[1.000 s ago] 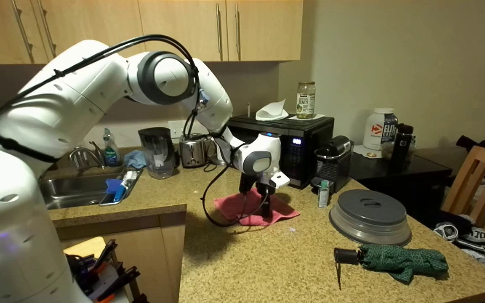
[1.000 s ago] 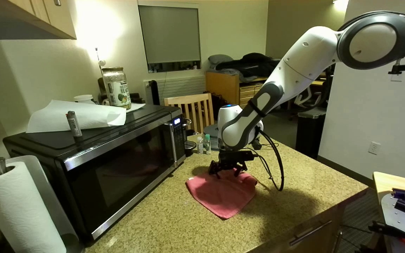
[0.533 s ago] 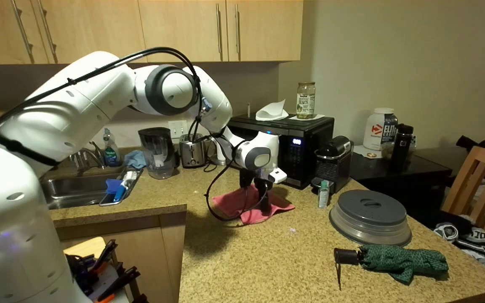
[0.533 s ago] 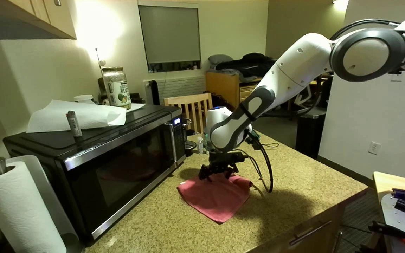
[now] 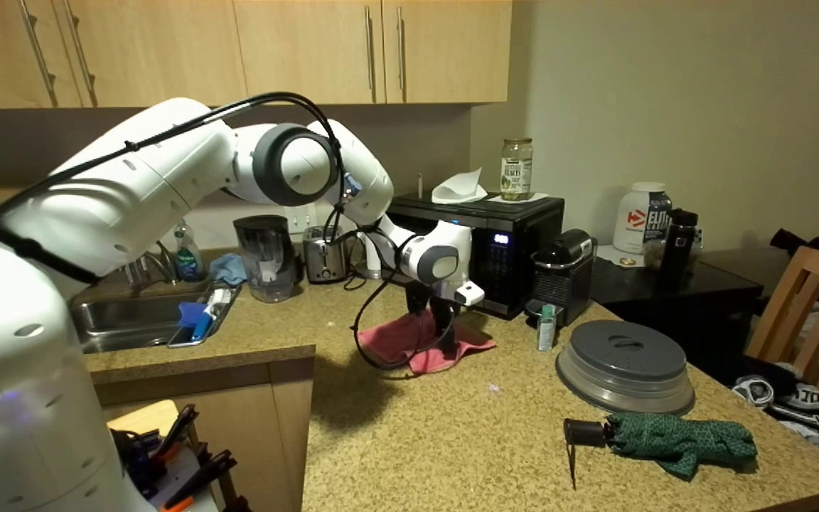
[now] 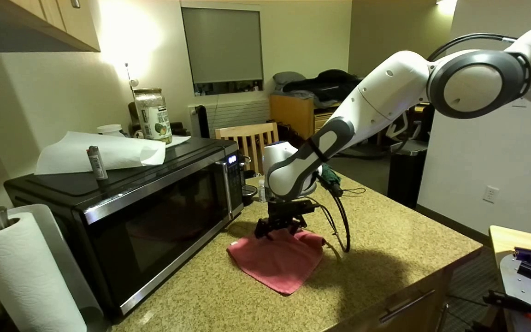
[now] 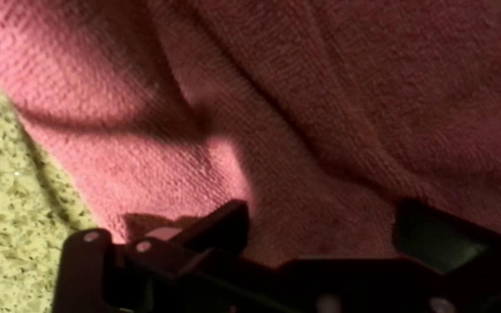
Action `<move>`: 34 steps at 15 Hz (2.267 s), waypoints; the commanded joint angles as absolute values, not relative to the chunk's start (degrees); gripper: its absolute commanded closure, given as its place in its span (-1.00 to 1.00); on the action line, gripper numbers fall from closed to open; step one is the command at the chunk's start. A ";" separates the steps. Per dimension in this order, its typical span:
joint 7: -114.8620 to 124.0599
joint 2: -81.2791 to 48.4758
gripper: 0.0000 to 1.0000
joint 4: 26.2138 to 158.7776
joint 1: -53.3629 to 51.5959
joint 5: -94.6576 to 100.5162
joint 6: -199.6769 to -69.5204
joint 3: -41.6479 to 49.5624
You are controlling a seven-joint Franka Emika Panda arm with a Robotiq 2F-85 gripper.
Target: Spread the cloth on the table
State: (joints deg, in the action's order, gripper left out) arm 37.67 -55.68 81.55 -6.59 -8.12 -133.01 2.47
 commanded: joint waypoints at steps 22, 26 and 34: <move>38.80 -50.51 -1.00 90.26 -10.42 -5.88 -130.51 3.43; 38.79 -46.61 -1.00 96.64 -10.48 -6.12 -131.02 3.26; 38.70 -36.44 -1.00 105.51 -10.51 -5.53 -129.87 3.81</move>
